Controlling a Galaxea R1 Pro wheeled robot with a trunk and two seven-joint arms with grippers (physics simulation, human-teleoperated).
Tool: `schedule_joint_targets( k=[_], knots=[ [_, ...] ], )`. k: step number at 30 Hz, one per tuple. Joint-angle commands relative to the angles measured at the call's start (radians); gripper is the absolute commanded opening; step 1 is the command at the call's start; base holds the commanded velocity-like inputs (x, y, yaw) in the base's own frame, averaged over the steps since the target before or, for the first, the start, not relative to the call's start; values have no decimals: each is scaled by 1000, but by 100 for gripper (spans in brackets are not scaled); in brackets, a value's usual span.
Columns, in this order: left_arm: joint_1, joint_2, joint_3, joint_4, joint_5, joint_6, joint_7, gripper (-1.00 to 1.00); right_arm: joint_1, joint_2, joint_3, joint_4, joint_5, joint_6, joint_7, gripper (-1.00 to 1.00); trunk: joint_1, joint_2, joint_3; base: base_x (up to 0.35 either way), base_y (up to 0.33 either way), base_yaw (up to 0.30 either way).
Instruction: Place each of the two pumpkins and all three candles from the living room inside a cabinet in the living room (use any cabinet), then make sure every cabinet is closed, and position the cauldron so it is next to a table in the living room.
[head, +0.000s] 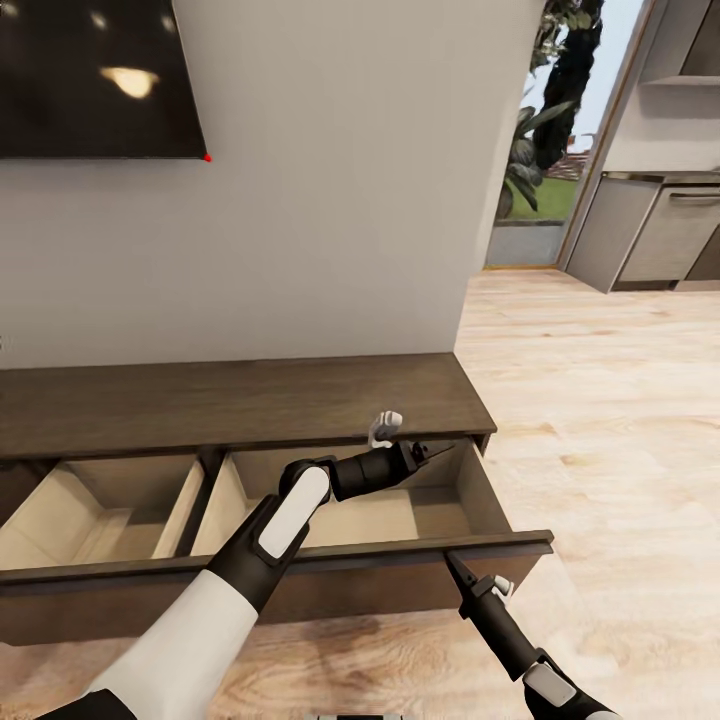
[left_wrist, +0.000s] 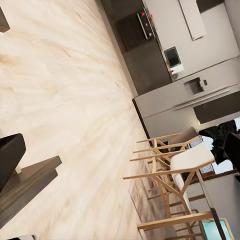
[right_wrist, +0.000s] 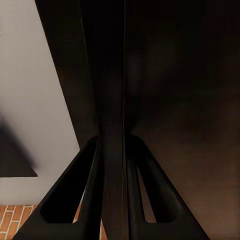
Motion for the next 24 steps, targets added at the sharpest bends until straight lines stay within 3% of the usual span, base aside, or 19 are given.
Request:
schedule_joint_targets(
  k=[1, 15, 16, 24],
  knots=[
    [-1, 0, 0, 1, 2, 4, -1, 100, 1, 0, 83, 4, 8, 8, 1, -100, 0, 0, -1, -138, 0, 0],
    [-1, 0, 0, 1, 2, 3, -1, 100, 1, 0, 85, 4, 8, 7, 1, -100, 0, 0, -1, -39, 0, 0],
    [-1, 0, 0, 1, 2, 3, -1, 100, 1, 0, 85, 4, 8, 7, 1, 100, 0, 0, -1, 0, 0, 0],
    [-1, 0, 1, 1, 2, 4, -1, 100, 1, 0, 84, 5, 8, 8, 1, 100, 0, 0, -1, 0, 0, 0]
  ],
)
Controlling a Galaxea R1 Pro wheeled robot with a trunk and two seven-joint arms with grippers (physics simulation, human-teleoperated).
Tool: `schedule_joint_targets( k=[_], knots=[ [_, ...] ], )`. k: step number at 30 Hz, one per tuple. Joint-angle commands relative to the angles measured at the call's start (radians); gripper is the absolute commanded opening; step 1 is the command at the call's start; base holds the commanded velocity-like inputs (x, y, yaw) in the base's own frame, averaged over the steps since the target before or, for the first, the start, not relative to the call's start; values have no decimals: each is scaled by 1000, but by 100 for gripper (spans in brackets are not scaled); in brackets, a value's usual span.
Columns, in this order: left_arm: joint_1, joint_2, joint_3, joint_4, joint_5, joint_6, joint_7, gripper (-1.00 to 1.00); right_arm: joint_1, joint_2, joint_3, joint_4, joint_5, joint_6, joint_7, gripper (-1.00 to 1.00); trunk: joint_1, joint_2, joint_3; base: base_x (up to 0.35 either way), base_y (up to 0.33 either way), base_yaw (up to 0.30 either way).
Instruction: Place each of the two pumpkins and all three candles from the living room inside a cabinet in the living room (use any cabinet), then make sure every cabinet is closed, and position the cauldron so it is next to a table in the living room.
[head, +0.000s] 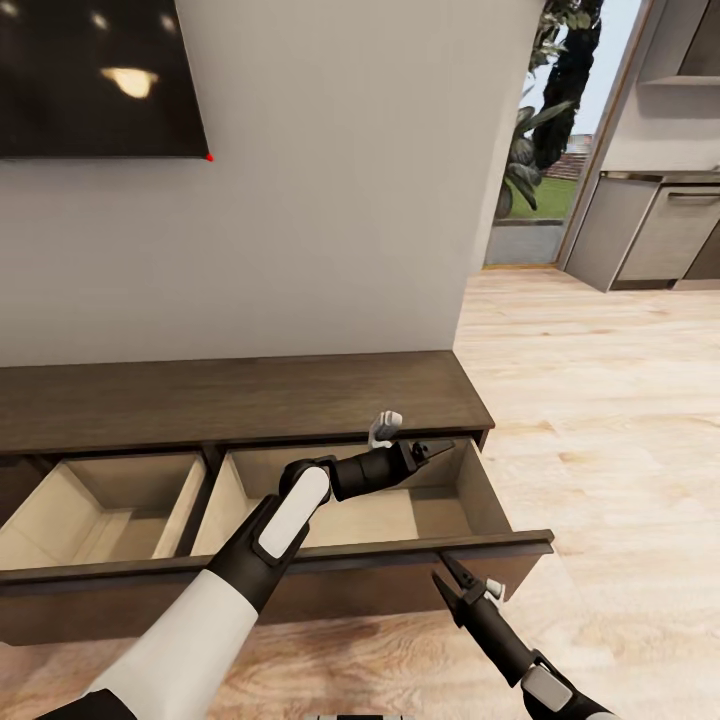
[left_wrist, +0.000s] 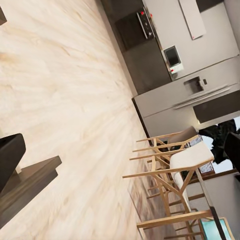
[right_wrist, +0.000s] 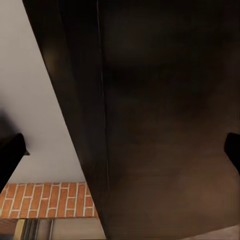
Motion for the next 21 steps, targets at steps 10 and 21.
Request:
schedule_joint_targets(
  k=[10, 21],
  knots=[
    [-1, 0, 1, 0, 2, 4, -1, 100, 0, 0, 8, -1, -10, 9, -56, 100, 0, 0, -1, 0, 0, 0],
    [-1, 0, -5, 11, 2, 5, -1, 100, 0, 0, 10, -1, -2, 10, -59, 100, 0, 0, -1, -144, 0, 0]
  ],
)
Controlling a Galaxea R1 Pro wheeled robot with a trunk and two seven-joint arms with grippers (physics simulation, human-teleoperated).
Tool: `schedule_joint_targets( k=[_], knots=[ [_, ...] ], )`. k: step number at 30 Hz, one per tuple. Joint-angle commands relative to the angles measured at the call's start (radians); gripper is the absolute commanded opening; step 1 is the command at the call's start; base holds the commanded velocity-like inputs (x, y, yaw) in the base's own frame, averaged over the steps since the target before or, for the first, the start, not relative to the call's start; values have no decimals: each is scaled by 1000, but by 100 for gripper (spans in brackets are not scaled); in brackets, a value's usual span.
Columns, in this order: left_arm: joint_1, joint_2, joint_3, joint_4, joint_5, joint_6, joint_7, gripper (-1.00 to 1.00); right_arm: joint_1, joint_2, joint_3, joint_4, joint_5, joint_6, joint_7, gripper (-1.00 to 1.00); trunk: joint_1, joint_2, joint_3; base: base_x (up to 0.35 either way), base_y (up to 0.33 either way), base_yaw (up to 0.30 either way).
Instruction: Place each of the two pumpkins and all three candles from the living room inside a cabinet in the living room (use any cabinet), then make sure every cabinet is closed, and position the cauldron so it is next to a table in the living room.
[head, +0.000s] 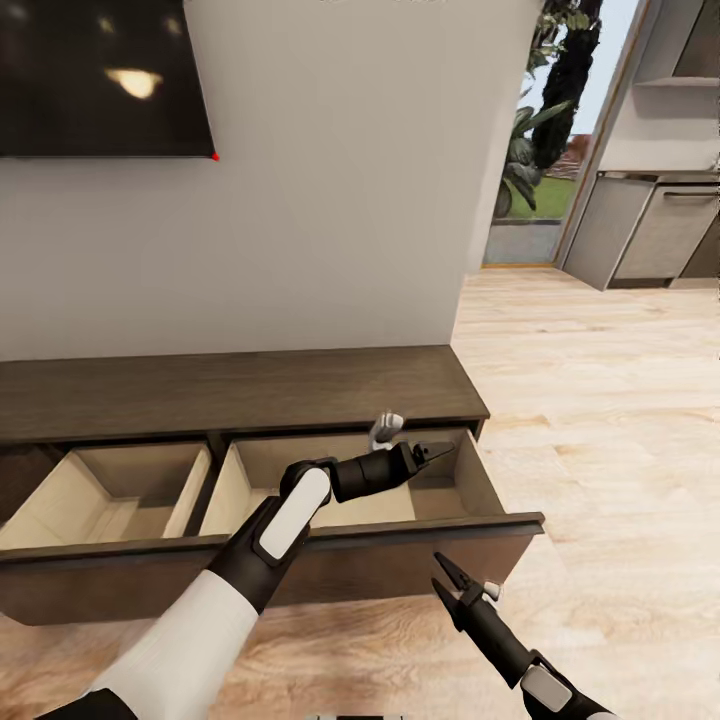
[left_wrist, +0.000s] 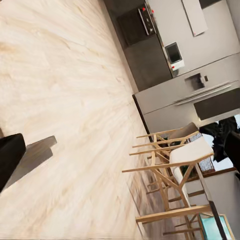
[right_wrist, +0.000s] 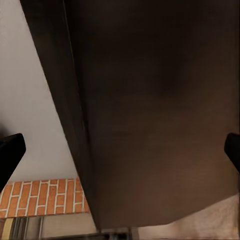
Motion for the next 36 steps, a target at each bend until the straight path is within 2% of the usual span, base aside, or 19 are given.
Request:
schedule_joint_targets(
  k=[1, 10, 12, 14, 15, 17, 18, 20, 21, 22, 25, 26, 28, 29, 30, 33, 36],
  knots=[
    [-1, 0, 0, 2, 2, 4, -1, 100, 0, 0, 7, 0, -10, 9, 3, 100, -1, 0, -1, -295, 0, 0],
    [-1, 0, 0, 4, 2, 4, -2, 100, 0, 1, 8, 2, -10, 6, -1, 100, -1, 0, -1, -210, 0, 0],
    [-1, 0, 0, 4, 2, 4, -1, 100, -1, 1, 11, 3, -7, 5, -46, 100, -1, 0, -1, -18, 0, 0],
    [-1, 0, 0, 4, 2, 4, -2, 100, 0, 1, 27, 3, 9, 5, -132, 100, -1, 0, -1, -7, 0, 0],
    [-1, 0, 0, 4, 2, 4, -2, 100, 0, 1, 34, 2, 17, 5, -152, 100, -1, 0, -1, -5, 0, 0],
    [-1, 0, 0, 3, 1, 4, -2, 100, 0, 1, 83, 2, 68, 5, -214, 100, -1, 0, -1, -2, 0, 0],
    [-1, 0, 0, 3, 2, 4, -2, 100, 0, 0, 99, 2, 84, 5, -224, 100, -1, 0, -1, -2, 0, 0],
    [-1, 0, 0, 3, 1, 4, -2, 100, 1, -2, 156, 3, 149, 5, -260, 100, -1, 0, -1, 0, 0, 0],
    [-1, 0, 0, 3, 1, 4, -2, 100, 2, -3, 166, 4, 163, 5, -269, 100, -1, 0, -1, 0, 0, 0],
    [-1, 0, 0, 3, 1, 4, 0, 100, 4, -11, 198, 5, 207, 5, -325, 100, -1, 0, -1, 0, 0, 0],
    [-1, 0, 0, 3, 1, 4, 0, 100, 5, -36, 207, 6, 219, 6, -359, 100, -1, 0, -1, 0, 0, 0],
    [-1, 0, 0, 3, 1, 4, 1, 100, 5, -59, 211, 6, 225, 6, -399, 100, -1, 0, -1, 0, 0, 0],
    [-1, 0, 0, 3, 1, 4, 1, 100, 6, -70, 215, 6, 239, 6, -430, 100, -1, 0, -1, 0, 0, 0],
    [-1, 0, 0, 3, 1, 4, 1, 100, 6, -74, 232, 6, 283, 5, -445, 100, -1, 0, -1, 0, 0, 0],
    [-1, 0, 0, 3, 1, 4, 1, 100, 6, -75, 237, 6, 299, 5, -447, 100, -1, 0, -1, 0, 0, 0],
    [-1, 0, 0, 3, 1, 4, 1, 100, 6, -77, 253, 6, 386, 2, -454, 100, -1, 0, -1, 0, 0, 0],
    [-1, 0, 0, 3, 1, 4, 1, 100, 6, -78, 257, 6, 420, -5, -455, 100, -1, 0, -1, 0, 0, 0]
  ],
)
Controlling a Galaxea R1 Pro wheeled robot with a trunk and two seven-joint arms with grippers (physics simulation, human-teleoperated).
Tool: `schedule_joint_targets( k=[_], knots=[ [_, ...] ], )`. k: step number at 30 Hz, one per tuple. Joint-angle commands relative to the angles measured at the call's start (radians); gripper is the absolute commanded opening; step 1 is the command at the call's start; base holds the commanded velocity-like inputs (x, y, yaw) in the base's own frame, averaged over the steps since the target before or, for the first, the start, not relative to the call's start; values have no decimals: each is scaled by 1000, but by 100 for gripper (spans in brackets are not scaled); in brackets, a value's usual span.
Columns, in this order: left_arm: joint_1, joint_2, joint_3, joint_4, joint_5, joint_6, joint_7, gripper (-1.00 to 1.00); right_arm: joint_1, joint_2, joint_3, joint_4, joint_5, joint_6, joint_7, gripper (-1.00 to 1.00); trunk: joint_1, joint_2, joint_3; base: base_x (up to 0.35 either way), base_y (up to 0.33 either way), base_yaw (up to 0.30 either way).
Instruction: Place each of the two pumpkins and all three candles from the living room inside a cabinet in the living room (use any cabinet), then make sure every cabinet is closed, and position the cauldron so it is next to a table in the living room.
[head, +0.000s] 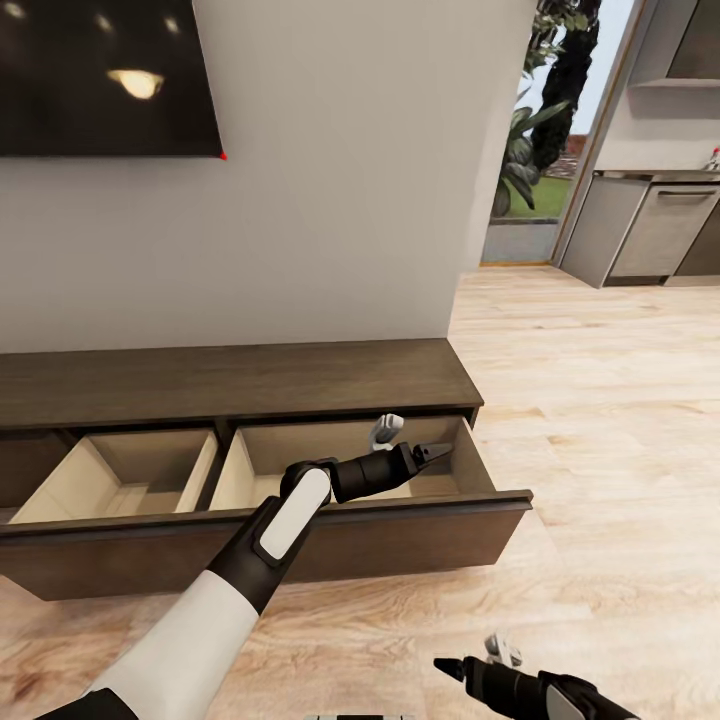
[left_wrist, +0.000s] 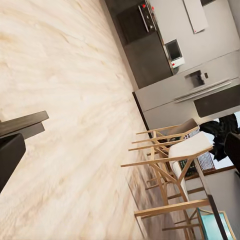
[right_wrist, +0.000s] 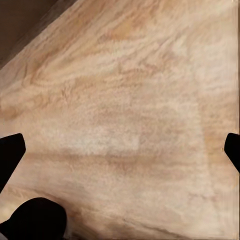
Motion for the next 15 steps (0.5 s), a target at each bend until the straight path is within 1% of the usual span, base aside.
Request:
schedule_joint_targets(
  k=[1, 4, 15],
  knots=[
    [-1, 0, 1, 0, 2, 4, -1, 100, 0, -1, 6, -1, -9, 4, 1, 100, 0, 0, -1, 0, 0, 0],
    [-1, 0, 1, 0, 2, 4, -2, 100, 0, 0, 7, 2, -1, -48, -1, 100, 0, 0, -1, 0, 0, 0],
    [-1, 0, 1, -1, 2, 4, -3, 100, 0, 0, 8, 7, 3, -63, 1, 100, 0, 0, 0, 0, 0, 3]
  ],
)
